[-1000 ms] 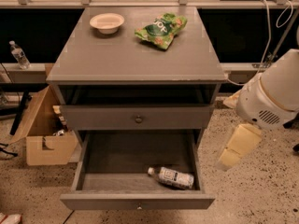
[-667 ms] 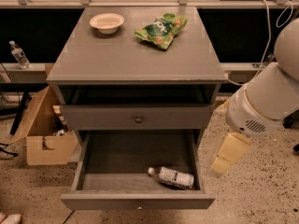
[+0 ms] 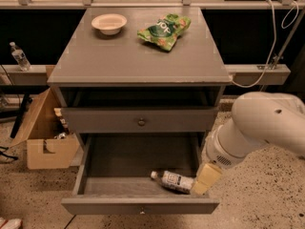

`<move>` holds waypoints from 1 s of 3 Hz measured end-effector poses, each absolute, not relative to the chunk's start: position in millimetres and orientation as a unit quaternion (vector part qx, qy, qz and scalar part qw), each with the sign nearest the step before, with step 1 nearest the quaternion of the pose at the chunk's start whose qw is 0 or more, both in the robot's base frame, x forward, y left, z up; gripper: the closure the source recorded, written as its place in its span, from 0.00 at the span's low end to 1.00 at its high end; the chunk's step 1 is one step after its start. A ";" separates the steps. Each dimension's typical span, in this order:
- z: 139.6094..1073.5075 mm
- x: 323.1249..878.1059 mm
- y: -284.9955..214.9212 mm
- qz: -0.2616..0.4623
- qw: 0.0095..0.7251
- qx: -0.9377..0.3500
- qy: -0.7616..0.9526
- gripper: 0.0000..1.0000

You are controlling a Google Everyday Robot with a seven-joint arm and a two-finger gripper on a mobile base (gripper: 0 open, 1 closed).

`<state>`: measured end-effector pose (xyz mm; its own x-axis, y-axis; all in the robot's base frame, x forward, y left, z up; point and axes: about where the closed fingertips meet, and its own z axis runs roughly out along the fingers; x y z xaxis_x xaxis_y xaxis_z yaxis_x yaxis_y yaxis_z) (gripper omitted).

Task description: Pick blue plastic bottle from middle drawer and place on counter

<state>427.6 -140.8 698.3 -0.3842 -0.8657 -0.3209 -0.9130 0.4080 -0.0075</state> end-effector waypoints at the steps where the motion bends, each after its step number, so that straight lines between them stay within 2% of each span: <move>1: 646.3 437.5 -137.2 0.123 0.147 -0.531 0.826 0.00; 3: 626.1 456.4 -137.4 0.122 0.159 -0.547 0.813 0.00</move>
Offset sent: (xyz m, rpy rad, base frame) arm 0.0082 0.0024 -0.0398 0.0591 0.0179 -0.0003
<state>456.4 -137.4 626.1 -0.3513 -0.8500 -0.3926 -0.9279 0.3720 0.0249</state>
